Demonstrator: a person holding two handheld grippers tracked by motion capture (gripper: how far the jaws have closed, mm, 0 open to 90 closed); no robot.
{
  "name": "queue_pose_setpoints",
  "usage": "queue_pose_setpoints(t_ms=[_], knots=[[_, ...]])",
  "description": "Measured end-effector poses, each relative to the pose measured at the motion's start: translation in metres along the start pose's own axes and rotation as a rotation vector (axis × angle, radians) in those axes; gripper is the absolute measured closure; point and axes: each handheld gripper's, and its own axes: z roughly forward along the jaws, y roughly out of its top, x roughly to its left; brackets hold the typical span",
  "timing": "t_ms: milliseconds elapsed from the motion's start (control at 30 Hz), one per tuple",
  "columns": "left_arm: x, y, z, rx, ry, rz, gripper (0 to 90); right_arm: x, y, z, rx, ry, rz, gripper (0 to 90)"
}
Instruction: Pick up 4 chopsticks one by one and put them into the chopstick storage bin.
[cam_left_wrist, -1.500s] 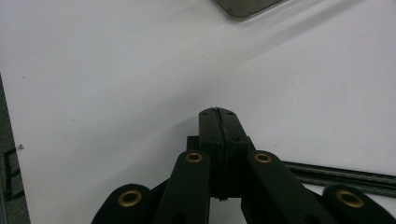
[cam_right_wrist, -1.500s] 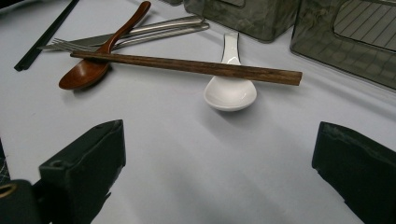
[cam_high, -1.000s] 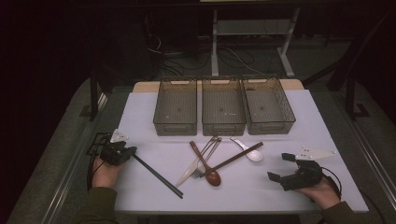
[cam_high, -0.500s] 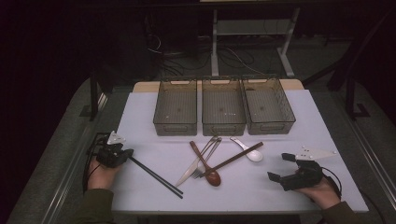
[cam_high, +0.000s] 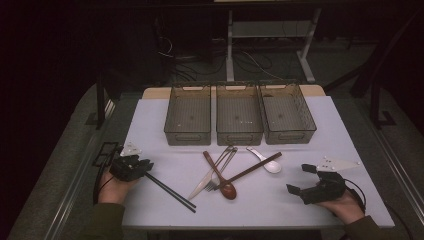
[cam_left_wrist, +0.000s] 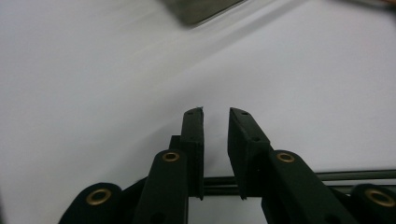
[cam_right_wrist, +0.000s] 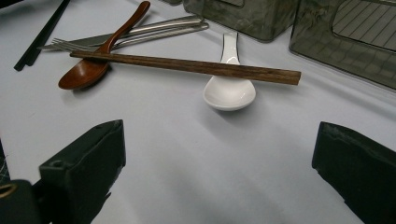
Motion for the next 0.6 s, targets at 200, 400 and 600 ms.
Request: queue_pose_setpoints(t_ms=[200,400,600], knots=[[-0.035,0.01,-0.002,-0.016,-0.131,0.075,65.8,0.0,0.0,0.0,-0.001,0.002,0.003,2.6],[-0.06,0.011,-0.002,-0.02,-0.229,0.138,60.0,0.0,0.0,0.0,0.001,0.005,0.006,2.6],[-0.084,0.009,-0.001,-0.015,-0.322,0.201,55.4,0.0,0.0,0.0,0.002,0.005,0.006,2.5]])
